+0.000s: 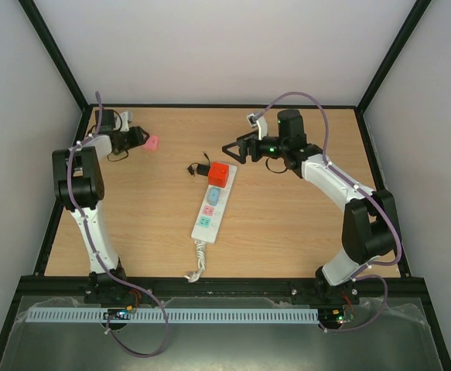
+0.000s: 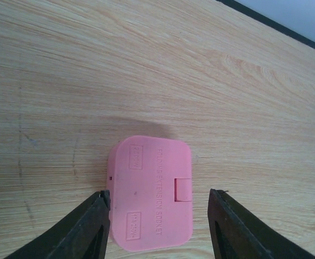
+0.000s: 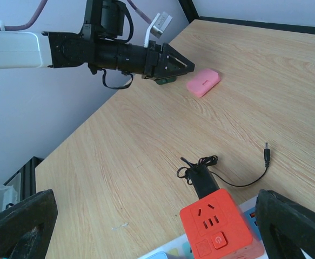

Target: Pull the plug off the socket

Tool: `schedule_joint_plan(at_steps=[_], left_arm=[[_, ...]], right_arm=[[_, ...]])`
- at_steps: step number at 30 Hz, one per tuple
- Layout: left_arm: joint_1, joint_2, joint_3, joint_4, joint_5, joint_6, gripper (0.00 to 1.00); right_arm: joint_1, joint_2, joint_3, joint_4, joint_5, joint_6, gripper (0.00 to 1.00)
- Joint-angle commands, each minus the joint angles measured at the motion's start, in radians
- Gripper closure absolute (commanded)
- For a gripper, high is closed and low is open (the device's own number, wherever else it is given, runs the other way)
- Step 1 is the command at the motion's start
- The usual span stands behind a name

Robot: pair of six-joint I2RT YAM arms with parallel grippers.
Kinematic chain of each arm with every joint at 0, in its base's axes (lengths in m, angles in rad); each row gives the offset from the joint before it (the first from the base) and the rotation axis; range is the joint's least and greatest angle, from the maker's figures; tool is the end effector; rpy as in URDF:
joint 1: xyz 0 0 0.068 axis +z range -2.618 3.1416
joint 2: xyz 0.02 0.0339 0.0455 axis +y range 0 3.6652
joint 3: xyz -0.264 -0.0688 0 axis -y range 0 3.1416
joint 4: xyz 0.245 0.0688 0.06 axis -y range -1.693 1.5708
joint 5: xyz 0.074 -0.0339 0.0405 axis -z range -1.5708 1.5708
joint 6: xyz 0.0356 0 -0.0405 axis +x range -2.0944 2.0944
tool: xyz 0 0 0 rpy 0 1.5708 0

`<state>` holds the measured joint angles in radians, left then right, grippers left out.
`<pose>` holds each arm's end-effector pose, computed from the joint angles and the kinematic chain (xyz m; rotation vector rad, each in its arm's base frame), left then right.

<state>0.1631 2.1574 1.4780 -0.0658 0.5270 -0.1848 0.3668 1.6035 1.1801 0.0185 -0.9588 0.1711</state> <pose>0.4681 0.0589 0.1551 -0.1278 2.2654 -0.6186 0.3288 0.1575 0.2942 -0.8346 1.8290 1.2863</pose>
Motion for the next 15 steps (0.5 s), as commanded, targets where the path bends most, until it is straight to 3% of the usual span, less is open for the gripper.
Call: schedule_joint_plan(at_steps=[1, 6, 15], left_arm=[[0.006, -0.045, 0.021, -0.023, -0.02, 0.019, 0.45], [0.002, -0.111, 0.004, -0.035, -0.006, 0.085, 0.4], [-0.018, -0.24, -0.059, -0.158, 0.137, 0.347, 0.27]], right_arm=[[0.005, -0.001, -0.004, -0.024, -0.002, -0.034, 0.01], [0.006, 0.011, 0.009, -0.103, 0.026, -0.139, 0.01], [0.073, 0.128, 0.124, -0.372, 0.169, -0.422, 0.08]])
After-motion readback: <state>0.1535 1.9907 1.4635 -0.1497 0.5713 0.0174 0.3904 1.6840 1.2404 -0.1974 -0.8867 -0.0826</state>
